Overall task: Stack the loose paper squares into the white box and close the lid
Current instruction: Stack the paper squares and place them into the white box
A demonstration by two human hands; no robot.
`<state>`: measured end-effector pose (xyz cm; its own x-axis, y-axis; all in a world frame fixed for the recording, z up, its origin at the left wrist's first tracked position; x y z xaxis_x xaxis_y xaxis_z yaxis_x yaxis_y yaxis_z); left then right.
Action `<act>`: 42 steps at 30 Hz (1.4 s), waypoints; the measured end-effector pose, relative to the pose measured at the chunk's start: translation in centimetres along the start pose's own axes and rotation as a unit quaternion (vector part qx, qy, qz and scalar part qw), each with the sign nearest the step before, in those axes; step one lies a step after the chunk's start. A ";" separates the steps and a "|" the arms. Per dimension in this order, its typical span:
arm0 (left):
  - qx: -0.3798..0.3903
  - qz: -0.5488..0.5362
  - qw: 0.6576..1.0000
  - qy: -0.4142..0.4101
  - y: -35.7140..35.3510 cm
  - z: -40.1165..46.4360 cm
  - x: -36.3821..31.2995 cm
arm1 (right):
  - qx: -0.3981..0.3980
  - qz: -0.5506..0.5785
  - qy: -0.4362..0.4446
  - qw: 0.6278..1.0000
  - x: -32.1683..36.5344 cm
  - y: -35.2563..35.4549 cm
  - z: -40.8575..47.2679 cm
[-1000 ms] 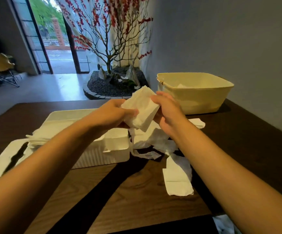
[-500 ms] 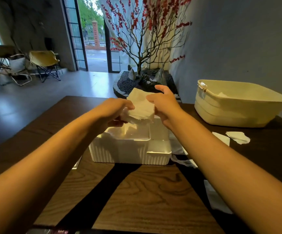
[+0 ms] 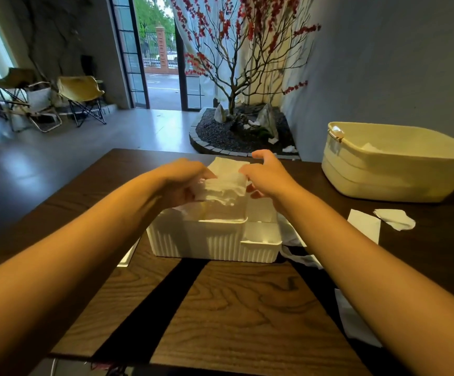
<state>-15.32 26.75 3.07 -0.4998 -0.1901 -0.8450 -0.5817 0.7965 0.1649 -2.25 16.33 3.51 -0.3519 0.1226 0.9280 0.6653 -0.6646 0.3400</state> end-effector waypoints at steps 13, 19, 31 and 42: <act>-0.116 0.248 0.961 0.049 -2.3 -0.4 1.3 | 0.101 -0.308 0.204 0.924 2.7 -2.0 -3.2; -0.215 0.524 0.815 -0.124 -2.5 -3.2 -2.9 | 0.104 -0.415 0.247 0.869 3.7 -1.5 -3.8; -0.049 0.610 0.776 -0.152 -3.6 -1.5 -1.0 | 0.202 -0.483 0.254 0.813 2.7 -3.6 -3.4; -0.011 0.686 0.723 -0.081 -5.1 0.4 0.7 | 0.344 -0.475 0.081 0.806 1.0 -5.7 -2.4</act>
<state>-12.46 22.73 1.40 -0.5358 0.8411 0.0733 0.3786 0.1618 0.9113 -7.97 18.48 2.11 -0.9617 0.2003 0.1869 0.2338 0.2447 0.9410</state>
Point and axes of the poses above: each hand's wrist, its own z-axis towards the middle knuckle, its own y-axis out of the back of the hand, x = y × z, the point moved 9 cm from there along z, towards the middle knuckle, and after that the axes turned 13 degrees about y, right-handed, at the moved point
